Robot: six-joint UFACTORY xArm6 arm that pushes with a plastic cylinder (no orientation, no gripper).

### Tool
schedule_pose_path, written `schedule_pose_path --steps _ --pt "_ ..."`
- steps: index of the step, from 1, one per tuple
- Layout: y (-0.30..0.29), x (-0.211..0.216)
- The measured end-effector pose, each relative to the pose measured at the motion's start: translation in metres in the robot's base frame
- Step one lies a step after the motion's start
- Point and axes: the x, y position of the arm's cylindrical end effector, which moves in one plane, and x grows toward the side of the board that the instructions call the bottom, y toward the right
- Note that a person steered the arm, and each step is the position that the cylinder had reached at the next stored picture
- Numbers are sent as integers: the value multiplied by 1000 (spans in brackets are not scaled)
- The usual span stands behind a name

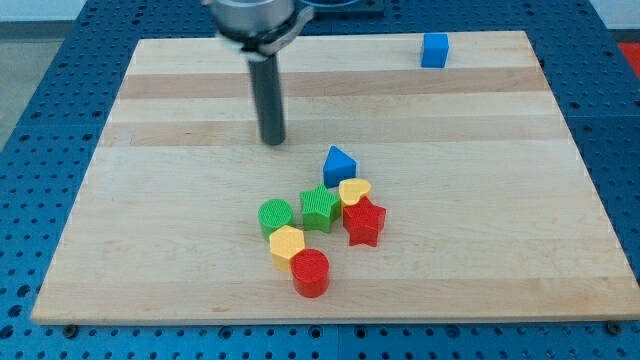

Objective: Push the blue triangle towards the center

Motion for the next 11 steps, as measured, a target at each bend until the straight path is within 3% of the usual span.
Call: schedule_pose_path --steps 1,2,4,6,9,11 --pt "-6 66" --pt "-6 68" --pt "80 70" --pt "105 51" --pt "74 39" --pt "82 3"
